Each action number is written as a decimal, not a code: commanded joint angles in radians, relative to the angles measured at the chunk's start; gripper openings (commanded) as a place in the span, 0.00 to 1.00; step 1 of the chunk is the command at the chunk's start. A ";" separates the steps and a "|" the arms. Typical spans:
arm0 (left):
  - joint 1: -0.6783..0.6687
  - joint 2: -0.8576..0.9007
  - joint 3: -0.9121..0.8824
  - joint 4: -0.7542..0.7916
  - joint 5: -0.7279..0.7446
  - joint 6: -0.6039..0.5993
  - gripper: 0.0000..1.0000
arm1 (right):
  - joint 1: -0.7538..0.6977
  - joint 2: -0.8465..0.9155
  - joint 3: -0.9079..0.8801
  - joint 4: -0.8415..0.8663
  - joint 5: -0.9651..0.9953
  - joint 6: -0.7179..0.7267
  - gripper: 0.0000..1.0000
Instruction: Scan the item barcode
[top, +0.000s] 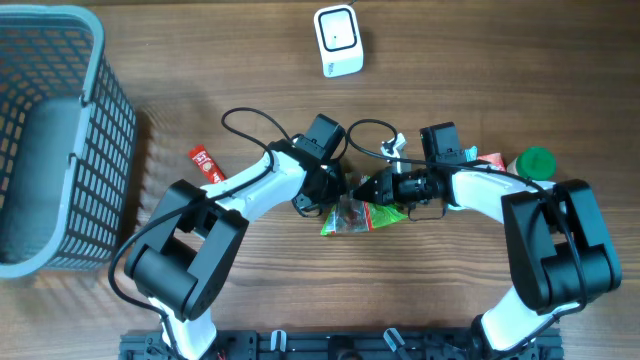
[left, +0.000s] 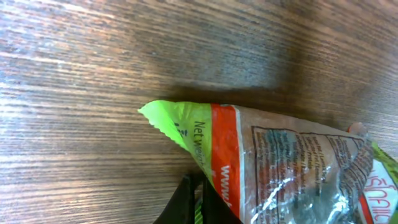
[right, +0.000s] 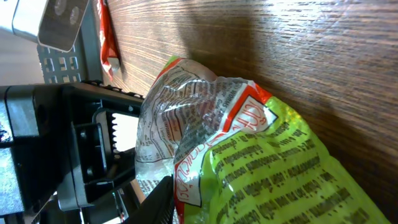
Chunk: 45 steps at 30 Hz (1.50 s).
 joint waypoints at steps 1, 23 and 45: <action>-0.023 0.116 -0.044 0.026 -0.040 -0.021 0.04 | 0.026 0.000 -0.002 0.012 -0.045 0.011 0.28; 0.065 -0.047 -0.035 -0.080 -0.307 0.037 0.04 | -0.045 -0.081 -0.027 -0.101 0.044 -0.203 0.04; 0.497 -0.425 -0.035 0.128 -0.083 0.691 0.22 | -0.082 -0.325 0.277 -0.741 -0.051 -0.837 0.04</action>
